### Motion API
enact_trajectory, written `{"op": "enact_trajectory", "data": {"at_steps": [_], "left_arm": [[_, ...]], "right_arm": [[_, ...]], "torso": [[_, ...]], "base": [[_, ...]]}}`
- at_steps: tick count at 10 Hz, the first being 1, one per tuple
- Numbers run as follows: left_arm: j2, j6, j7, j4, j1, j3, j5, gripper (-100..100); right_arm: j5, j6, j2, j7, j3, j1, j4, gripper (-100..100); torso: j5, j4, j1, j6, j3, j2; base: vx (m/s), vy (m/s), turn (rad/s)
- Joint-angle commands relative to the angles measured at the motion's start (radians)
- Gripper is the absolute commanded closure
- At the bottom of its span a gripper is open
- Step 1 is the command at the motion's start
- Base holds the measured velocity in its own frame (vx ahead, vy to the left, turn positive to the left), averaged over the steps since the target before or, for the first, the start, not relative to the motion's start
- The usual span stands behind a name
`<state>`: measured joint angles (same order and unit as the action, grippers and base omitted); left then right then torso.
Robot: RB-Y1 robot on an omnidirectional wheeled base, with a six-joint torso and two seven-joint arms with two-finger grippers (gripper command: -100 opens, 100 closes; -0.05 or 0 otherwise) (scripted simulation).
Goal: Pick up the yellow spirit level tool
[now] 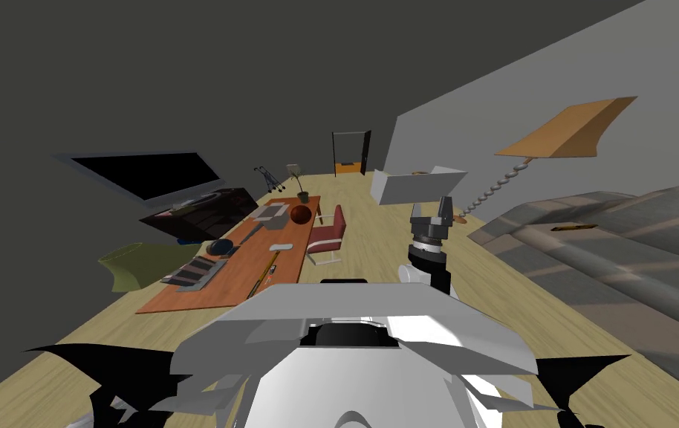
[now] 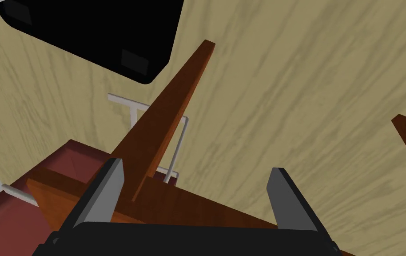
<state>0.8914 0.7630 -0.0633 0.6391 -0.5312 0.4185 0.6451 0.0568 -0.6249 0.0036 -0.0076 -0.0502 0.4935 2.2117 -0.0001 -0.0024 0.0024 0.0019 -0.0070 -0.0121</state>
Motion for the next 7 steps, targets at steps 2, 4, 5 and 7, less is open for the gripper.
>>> {"op": "enact_trajectory", "data": {"at_steps": [2,4,5,7], "left_arm": [[0.017,0.008,0.028,-0.095,0.027,0.023,0.025,-100],[0.045,0.007,0.051,-0.16,0.05,0.051,0.052,-100],[0.045,0.007,0.051,-0.16,0.05,0.051,0.052,-100],[0.061,0.009,0.071,-0.203,0.074,0.074,0.073,-100]], "right_arm": [[0.0,0.0,0.0,0.0,0.0,0.0,0.0,0],[0.0,0.0,0.0,0.0,0.0,0.0,0.0,0],[0.0,0.0,0.0,0.0,0.0,0.0,0.0,0],[0.0,0.0,0.0,0.0,0.0,0.0,0.0,0]], "torso": [[0.0,0.0,0.001,0.0,-0.001,-0.001],[0.0,-0.002,0.002,0.0,-0.005,-0.008],[0.001,-0.003,0.005,0.0,-0.007,-0.012],[0.001,-0.002,0.002,0.0,-0.005,-0.009]], "base": [[0.151,0.005,-0.072],[0.268,0.042,-0.155],[0.224,0.045,-0.069],[0.241,0.01,-0.142]]}}
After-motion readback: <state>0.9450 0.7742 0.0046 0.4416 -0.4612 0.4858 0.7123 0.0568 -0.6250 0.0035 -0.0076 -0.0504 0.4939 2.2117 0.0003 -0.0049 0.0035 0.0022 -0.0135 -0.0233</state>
